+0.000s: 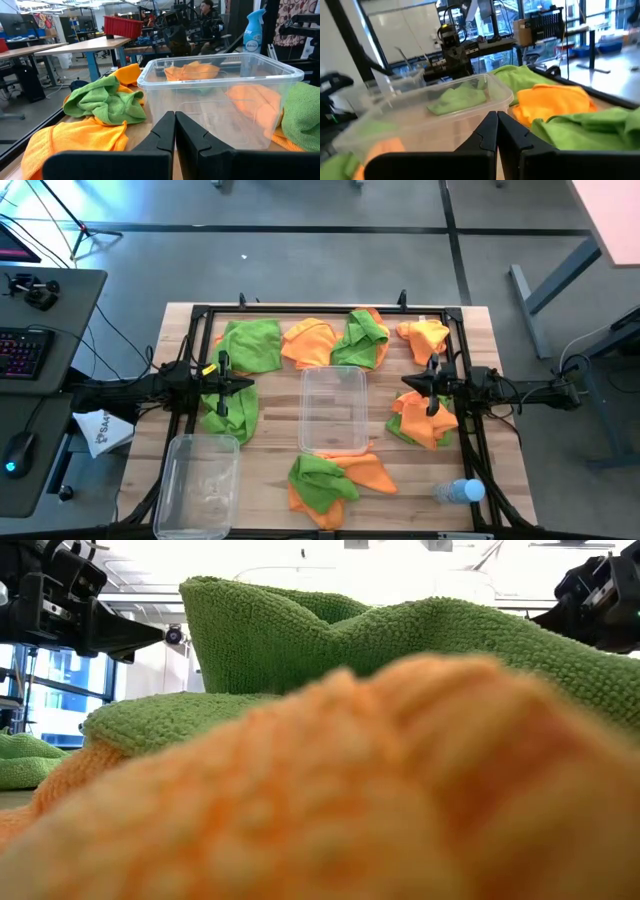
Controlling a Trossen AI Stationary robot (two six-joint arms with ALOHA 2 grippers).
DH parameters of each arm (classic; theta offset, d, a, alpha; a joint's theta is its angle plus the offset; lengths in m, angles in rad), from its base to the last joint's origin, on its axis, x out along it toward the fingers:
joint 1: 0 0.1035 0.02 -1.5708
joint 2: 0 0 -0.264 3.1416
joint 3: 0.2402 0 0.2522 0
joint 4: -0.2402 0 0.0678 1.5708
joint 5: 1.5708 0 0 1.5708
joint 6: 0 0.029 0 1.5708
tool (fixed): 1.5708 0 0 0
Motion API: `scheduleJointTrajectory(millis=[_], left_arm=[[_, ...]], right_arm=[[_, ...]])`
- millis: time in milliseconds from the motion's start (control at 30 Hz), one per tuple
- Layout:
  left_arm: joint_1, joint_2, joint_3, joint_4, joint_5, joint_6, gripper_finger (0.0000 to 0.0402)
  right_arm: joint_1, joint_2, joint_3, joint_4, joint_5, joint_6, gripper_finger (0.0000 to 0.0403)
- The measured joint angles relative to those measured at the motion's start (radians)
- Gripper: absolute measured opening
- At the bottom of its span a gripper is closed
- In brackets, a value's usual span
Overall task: Sort microfiber towel by color & place in baskets
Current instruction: Put the yellow microfiber towel into the right transparent bin
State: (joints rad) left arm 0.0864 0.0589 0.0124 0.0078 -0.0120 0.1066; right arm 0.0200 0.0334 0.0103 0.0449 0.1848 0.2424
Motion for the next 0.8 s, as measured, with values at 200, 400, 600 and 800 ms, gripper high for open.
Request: scheduleJointTrajectory(millis=[200, 400, 600, 800], left_arm=[[0.000, 0.000, 0.000, 0.000, 0.000, 0.000, 0.0000], [0.000, 0.000, 0.000, 0.000, 0.000, 0.000, 0.0000], [0.000, 0.000, 0.000, 0.000, 0.000, 0.000, 0.0000], [0.000, 0.000, 0.000, 0.000, 0.000, 0.000, 0.0000]], right_arm=[[0.000, 0.029, 0.059, -0.006, 0.056, 0.019, 0.0000], [0.000, 0.145, 0.212, -0.119, 0.241, 0.037, 0.0000], [-0.003, 0.346, 0.454, -0.462, 0.416, 0.156, 0.0000], [-0.090, 0.552, 0.735, -0.857, 0.574, 0.366, 0.0000]])
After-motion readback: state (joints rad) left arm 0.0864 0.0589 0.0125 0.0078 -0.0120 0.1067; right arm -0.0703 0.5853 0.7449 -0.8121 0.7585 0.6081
